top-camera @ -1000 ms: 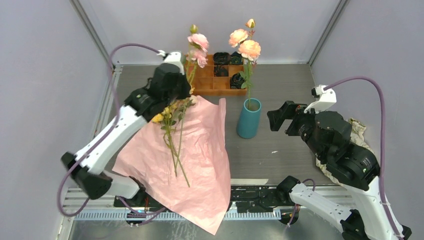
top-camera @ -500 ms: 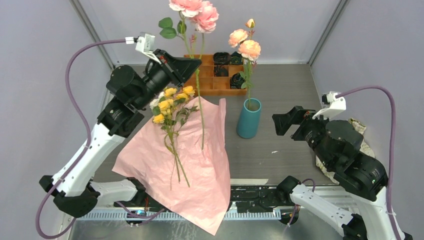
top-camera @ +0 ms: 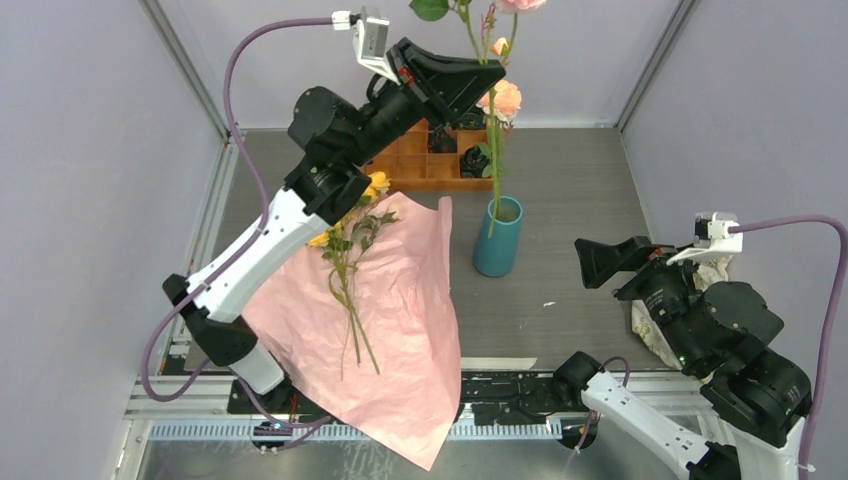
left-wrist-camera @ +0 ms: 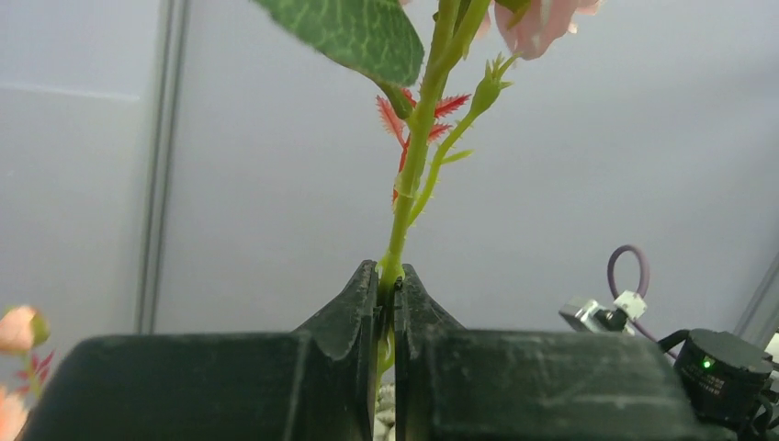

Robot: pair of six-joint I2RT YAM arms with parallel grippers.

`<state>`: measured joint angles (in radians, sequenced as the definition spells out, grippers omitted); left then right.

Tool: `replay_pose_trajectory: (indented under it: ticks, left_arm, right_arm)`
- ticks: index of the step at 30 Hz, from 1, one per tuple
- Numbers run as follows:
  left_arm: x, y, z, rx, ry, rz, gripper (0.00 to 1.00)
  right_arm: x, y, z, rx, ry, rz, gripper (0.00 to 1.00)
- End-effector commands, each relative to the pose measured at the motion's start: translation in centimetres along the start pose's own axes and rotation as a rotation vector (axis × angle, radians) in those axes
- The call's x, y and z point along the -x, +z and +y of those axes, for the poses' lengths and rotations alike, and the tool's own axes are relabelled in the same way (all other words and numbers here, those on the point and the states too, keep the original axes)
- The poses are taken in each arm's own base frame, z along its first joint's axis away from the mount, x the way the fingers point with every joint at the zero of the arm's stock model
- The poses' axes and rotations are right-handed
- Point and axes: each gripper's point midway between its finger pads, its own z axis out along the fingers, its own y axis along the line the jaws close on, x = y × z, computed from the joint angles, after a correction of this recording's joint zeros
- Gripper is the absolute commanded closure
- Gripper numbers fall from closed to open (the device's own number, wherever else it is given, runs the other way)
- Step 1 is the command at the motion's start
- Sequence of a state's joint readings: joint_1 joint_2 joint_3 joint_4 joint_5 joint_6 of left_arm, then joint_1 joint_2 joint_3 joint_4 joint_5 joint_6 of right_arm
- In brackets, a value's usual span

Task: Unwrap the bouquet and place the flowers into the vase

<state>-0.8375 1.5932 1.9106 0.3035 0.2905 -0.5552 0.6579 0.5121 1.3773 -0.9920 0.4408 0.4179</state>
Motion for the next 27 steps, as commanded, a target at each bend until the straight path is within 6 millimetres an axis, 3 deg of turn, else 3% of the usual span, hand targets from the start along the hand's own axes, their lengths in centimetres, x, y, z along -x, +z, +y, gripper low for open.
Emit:
replay_pose_trajectory:
  ticks: [1, 13, 20, 27]
  left_arm:
    - [4.0, 1.8, -3.8, -0.142, 0.097, -0.141, 1.00]
    - [-1.2, 4.4, 0.4, -0.110, 0.185, -0.124, 1.00]
    - [-2.0, 4.9, 2.4, -0.082, 0.236, -0.121, 1.00]
    - [-5.0, 3.9, 6.6, -0.031, 0.177, -0.099, 1.00]
  right_arm:
    - [1.7, -0.3, -0.2, -0.008, -0.011, -0.063, 0.01]
    - [1.3, 0.1, -0.1, 0.015, -0.021, -0.092, 0.01]
    - [1.1, 1.3, 0.2, 0.004, -0.038, -0.101, 0.01]
    - [0.6, 2.0, -0.3, -0.024, -0.058, -0.095, 0.00]
